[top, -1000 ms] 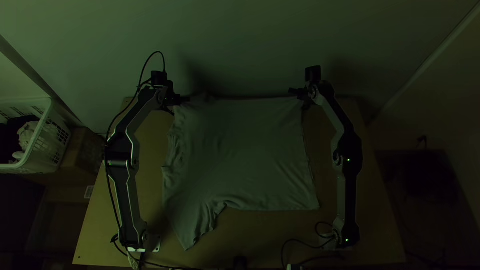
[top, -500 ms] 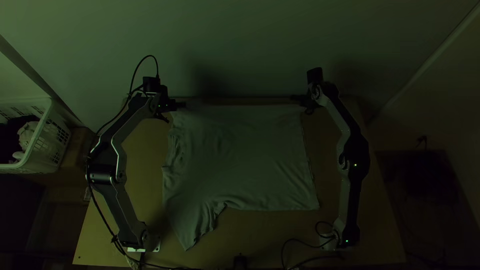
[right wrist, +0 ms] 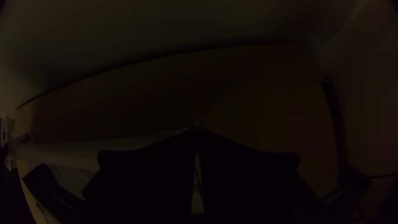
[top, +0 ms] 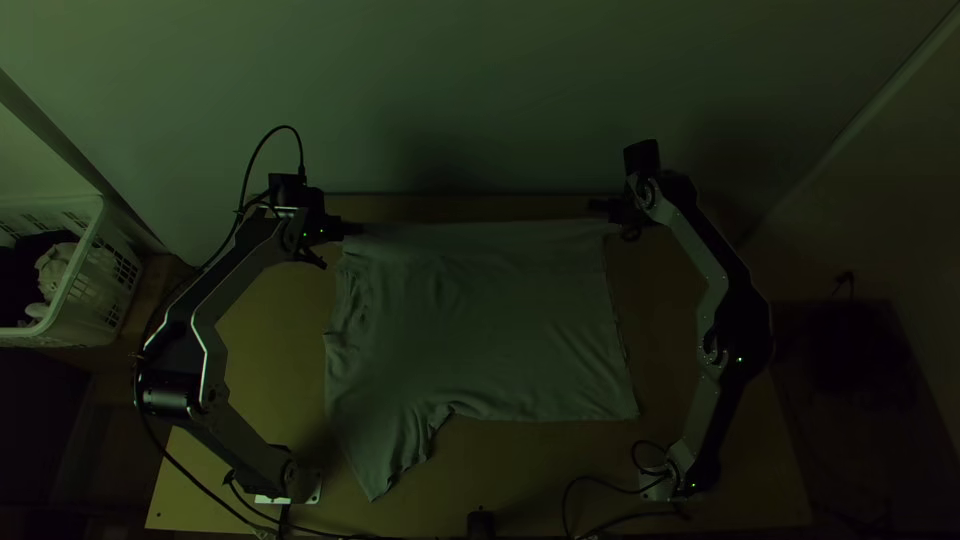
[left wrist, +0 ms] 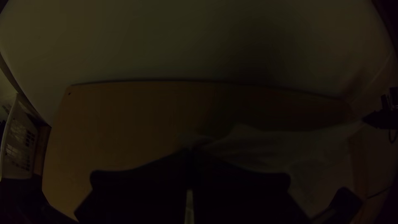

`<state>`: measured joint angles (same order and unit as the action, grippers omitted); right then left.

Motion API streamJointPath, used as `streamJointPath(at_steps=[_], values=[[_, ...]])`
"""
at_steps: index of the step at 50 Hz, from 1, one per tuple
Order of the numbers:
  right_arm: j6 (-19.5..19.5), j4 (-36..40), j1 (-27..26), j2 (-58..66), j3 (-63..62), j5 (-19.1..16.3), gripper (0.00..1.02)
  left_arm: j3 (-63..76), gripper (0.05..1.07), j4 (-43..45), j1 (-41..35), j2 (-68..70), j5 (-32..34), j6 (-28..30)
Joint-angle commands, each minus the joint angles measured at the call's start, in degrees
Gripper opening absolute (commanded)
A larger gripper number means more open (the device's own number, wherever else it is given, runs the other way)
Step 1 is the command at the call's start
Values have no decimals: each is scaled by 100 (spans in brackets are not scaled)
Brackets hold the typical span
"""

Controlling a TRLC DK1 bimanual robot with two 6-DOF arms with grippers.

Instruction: Fold the t-shirt

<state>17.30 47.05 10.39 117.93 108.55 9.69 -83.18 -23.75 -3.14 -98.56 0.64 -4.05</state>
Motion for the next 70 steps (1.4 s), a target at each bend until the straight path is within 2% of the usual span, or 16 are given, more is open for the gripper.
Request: streamJointPath(at_steps=[1,26,57,59,61,63,65,67,69,70], values=[[-86,-73,-20,-446,-387,120,3,364,8,63,85,452,-29,19],[-95,-547,24,-1589,-2066,120,3,1805,8,265,129,1595,-29,-16],[-42,-1593,130,-2186,-4184,112,3,3317,8,749,85,1867,-29,-104],[-25,-1611,138,-2222,-4263,112,3,3396,10,802,76,1867,-29,-104],[28,-1611,130,-2266,-4325,112,4,3484,18,810,76,1885,-29,-104],[98,-1611,130,-2336,-4395,120,11,3580,36,828,32,1920,-38,-87],[221,-1611,130,-2441,-4492,120,27,3659,55,845,15,1973,-38,-60],[292,-1611,103,-2564,-4571,112,50,3747,67,837,-20,2052,-38,-52],[335,-1611,94,-2687,-4650,112,78,3844,78,854,-38,2184,-38,-43],[335,-1611,94,-2758,-4685,112,90,3879,85,872,-38,2236,-38,-60]])
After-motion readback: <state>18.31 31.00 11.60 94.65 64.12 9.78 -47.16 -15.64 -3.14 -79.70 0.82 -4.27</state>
